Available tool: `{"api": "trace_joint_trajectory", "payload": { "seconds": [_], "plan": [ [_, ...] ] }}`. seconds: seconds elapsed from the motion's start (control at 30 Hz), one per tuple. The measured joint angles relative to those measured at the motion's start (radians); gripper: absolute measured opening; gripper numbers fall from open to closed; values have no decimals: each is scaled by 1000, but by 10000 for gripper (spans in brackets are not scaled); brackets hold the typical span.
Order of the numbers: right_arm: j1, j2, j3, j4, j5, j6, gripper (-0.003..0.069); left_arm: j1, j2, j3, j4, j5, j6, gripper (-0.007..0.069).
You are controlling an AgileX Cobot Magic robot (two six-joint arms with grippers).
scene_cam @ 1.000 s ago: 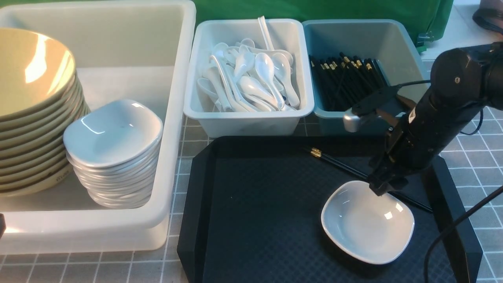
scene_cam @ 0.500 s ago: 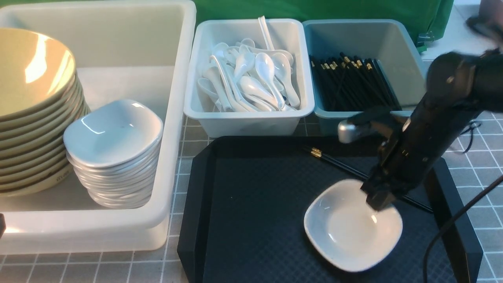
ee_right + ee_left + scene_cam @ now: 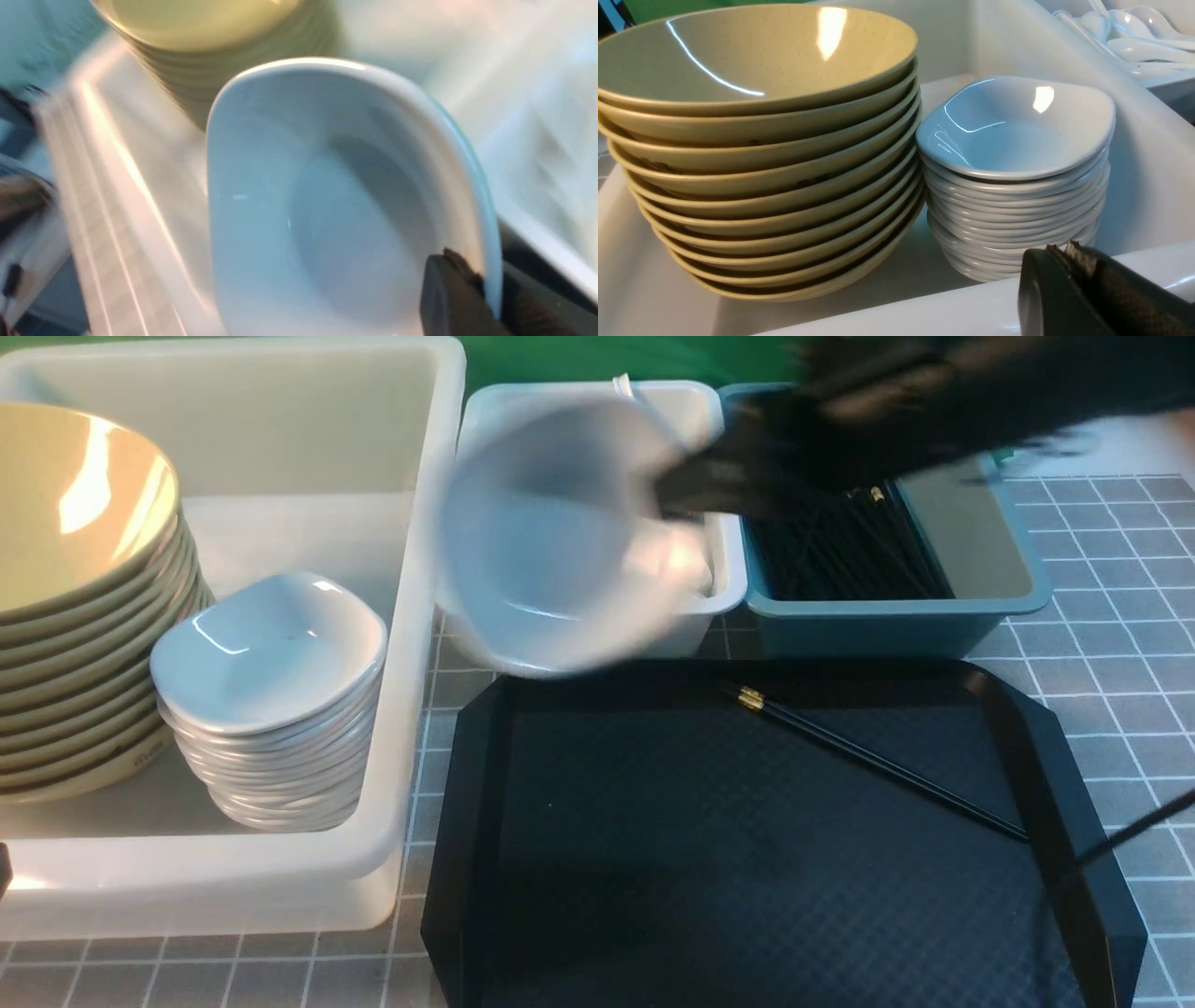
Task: On grey table put chopsticks spoon bowls plates into blue grey white boxes.
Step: 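Place the white bowl into the white bin on top of the stacked bowls with the right gripper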
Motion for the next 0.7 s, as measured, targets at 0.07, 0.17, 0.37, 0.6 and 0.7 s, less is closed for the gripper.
{"api": "trace_joint_trajectory", "payload": {
  "seconds": [0.07, 0.17, 0.37, 0.6, 0.7],
  "plan": [
    [93, 78, -47, 61, -112, -72, 67, 0, 0, 0, 0, 0, 0, -8],
    [165, 193, -123, 86, -206, -112, 73, 0, 0, 0, 0, 1, 0, -8],
    [200, 430, -319, 63, -223, -95, 308, 0, 0, 0, 0, 4, 0, -8],
    [99, 365, -396, -208, 99, 95, 514, 0, 0, 0, 0, 7, 0, -8],
    [59, 274, -398, -534, 291, 260, 517, 0, 0, 0, 0, 7, 0, -8]
  ]
}}
